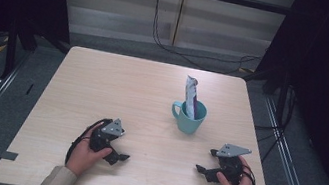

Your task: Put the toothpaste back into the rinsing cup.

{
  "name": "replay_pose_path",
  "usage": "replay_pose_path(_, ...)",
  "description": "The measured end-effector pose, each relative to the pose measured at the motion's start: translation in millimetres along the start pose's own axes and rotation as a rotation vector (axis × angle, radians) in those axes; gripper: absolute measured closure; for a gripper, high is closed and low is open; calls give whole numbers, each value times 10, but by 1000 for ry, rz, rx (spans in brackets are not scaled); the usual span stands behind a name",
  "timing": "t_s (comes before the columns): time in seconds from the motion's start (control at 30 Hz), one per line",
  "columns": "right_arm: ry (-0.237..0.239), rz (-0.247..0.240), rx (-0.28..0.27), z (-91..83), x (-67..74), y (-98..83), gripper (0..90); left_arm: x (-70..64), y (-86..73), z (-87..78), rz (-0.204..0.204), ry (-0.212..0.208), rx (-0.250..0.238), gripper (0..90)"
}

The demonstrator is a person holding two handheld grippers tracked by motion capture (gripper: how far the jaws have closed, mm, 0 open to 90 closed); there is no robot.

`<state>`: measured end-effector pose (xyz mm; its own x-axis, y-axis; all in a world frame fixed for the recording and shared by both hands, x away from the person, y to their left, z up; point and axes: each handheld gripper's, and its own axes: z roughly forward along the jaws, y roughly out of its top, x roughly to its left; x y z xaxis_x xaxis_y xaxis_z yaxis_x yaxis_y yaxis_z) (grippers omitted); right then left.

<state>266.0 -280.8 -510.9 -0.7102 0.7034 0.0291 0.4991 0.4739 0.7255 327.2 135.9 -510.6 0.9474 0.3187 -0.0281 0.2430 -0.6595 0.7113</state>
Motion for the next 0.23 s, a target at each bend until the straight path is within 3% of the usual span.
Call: replay_pose_path(0.23,2,2,1,0,-3,0,148,0,0,0,0,0,0,26)
